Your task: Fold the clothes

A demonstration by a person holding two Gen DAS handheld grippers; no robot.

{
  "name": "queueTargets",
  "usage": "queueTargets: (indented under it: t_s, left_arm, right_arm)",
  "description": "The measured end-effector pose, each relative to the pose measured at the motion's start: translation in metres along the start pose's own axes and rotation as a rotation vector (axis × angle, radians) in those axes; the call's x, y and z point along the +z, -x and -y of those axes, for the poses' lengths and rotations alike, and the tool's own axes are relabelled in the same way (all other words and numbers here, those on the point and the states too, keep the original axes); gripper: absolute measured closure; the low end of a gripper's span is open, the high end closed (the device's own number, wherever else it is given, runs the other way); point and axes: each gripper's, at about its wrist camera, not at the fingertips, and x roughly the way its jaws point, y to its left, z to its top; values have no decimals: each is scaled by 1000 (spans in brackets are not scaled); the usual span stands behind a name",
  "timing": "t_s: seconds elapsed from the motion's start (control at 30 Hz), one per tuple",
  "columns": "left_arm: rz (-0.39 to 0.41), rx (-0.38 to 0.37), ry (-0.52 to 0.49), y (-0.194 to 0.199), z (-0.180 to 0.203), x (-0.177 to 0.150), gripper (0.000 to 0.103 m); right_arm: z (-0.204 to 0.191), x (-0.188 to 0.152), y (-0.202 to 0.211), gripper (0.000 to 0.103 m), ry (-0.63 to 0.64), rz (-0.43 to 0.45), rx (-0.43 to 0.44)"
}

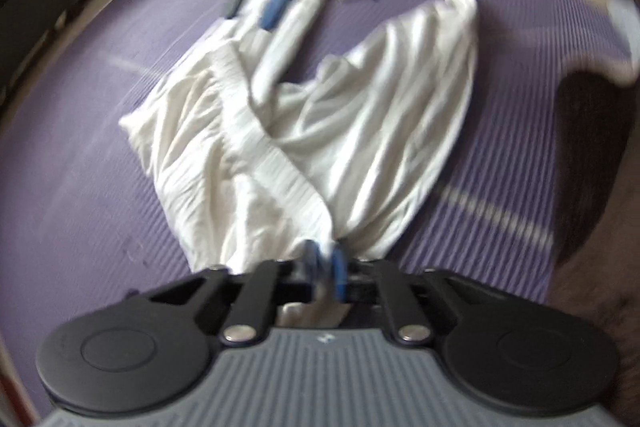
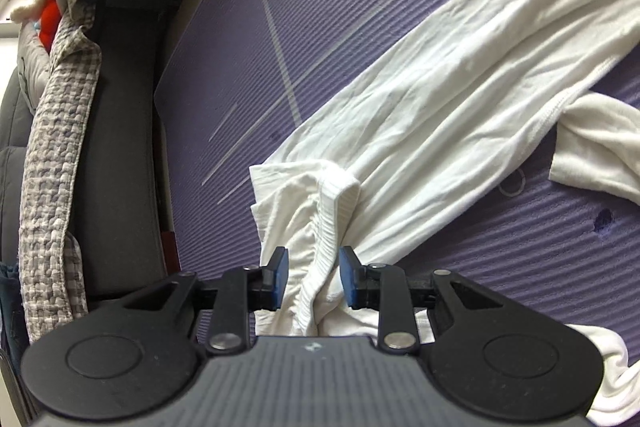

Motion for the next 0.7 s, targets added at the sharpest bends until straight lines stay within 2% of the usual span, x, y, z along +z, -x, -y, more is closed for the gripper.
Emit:
queueTargets:
  t_s: [0.13, 0.23, 0.33, 0.6, 0.63, 0.67, 0.7]
  left_arm:
    - [156, -54, 232, 25, -23, -6, 98]
    - [221, -71, 320, 36, -32, -10, 98]
    - [241, -80, 359, 39, -30, -11, 98]
    - [206, -90, 362, 37, -25, -20, 97]
    - [202, -90, 363, 36, -24, -21, 97]
    - [199, -90, 365, 35, -24, -22, 96]
    - [195, -90, 369, 34, -25, -23, 95]
  right_arm:
    - [4, 6, -5, 69, -13, 18, -2]
    - [6, 8, -12, 66, -20, 18, -5]
    - [7, 10, -22, 64, -27, 23, -10]
    - [-5, 10, -45, 65, 47, 68, -65]
    - [-8, 10, -47, 69, 70, 69, -73]
    - [-11, 9, -48, 89, 88, 66, -83]
    - [-13, 9, -49, 97, 105, 63, -94]
